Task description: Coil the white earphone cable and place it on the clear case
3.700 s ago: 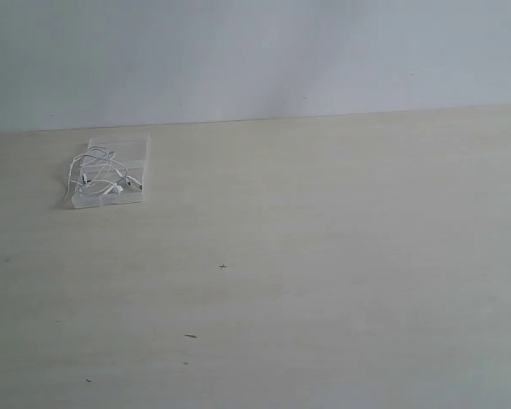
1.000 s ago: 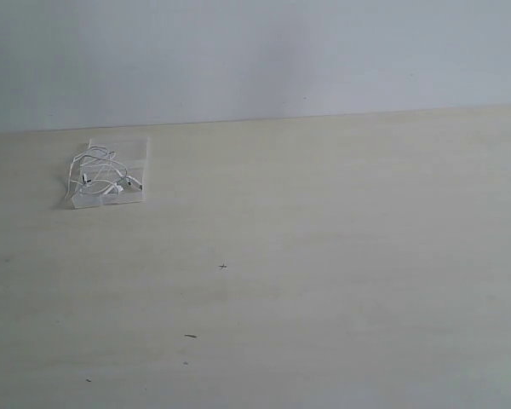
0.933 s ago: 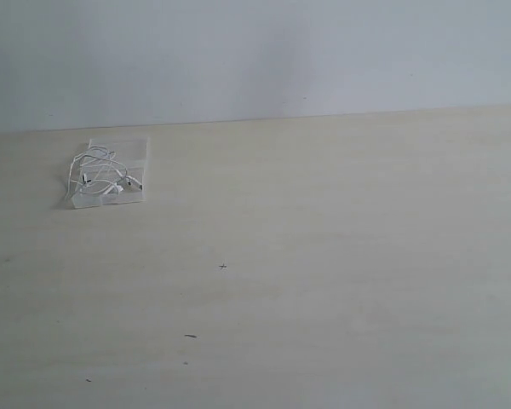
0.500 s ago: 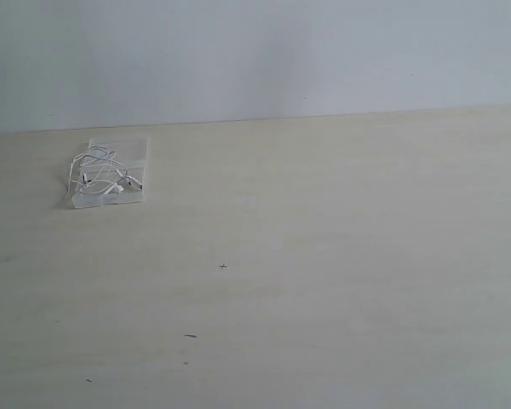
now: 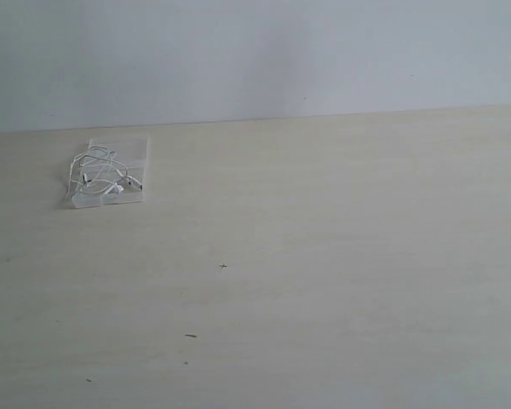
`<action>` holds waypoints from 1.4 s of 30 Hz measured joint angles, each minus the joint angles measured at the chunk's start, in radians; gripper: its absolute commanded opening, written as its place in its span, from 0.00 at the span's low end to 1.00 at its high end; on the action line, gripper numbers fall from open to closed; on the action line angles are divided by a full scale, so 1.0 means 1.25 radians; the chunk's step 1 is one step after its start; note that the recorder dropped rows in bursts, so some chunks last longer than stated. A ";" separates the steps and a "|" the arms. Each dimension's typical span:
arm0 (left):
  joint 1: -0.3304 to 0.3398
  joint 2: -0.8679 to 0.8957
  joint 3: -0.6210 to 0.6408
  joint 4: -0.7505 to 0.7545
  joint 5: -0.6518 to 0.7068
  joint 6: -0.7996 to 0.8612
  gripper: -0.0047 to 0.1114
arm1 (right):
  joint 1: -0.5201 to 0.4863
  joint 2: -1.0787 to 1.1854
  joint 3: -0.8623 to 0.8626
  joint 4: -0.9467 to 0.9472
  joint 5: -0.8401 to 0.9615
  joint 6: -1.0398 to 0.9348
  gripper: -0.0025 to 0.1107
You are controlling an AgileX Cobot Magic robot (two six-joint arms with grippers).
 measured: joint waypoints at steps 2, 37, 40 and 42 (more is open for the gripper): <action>0.000 0.000 -0.014 0.062 0.039 0.146 0.04 | 0.000 0.000 0.000 0.000 0.000 0.000 0.02; 0.174 -0.008 0.123 -0.632 0.051 1.695 0.04 | 0.000 0.000 0.000 0.000 0.000 0.000 0.02; 0.174 -0.008 0.123 -0.632 0.052 1.682 0.04 | 0.000 0.000 0.000 0.000 0.000 0.000 0.02; 0.174 -0.008 0.123 -0.632 0.052 1.675 0.04 | 0.000 0.000 0.000 0.000 0.000 0.000 0.02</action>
